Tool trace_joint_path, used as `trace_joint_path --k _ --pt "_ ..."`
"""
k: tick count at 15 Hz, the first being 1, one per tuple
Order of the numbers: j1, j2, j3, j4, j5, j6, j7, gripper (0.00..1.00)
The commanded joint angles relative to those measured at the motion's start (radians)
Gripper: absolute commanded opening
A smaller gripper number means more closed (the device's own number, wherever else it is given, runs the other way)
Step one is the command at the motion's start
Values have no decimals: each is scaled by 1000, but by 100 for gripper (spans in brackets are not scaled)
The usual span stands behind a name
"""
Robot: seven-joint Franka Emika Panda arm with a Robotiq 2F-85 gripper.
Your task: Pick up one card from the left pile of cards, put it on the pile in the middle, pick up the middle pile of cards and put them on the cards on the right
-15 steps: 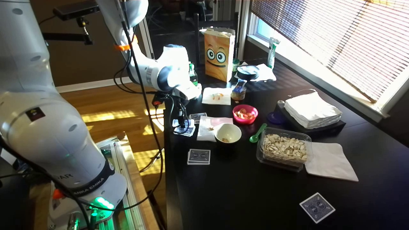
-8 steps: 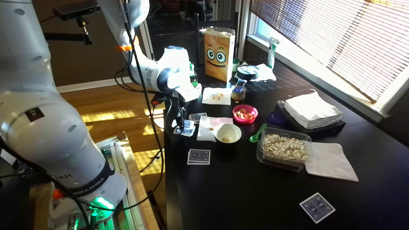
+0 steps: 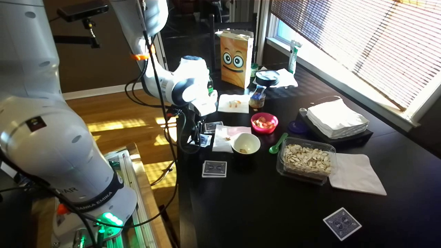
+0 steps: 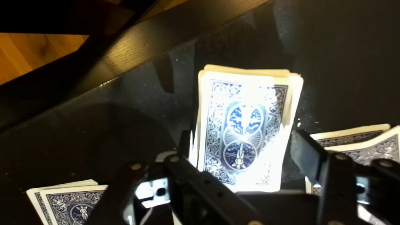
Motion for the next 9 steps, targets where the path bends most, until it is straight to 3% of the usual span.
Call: trace_joint_path --k 1,9 --pt "1 19 0 -2 28 44 7 100" --pt "0 44 8 -1 68 57 -8 100"
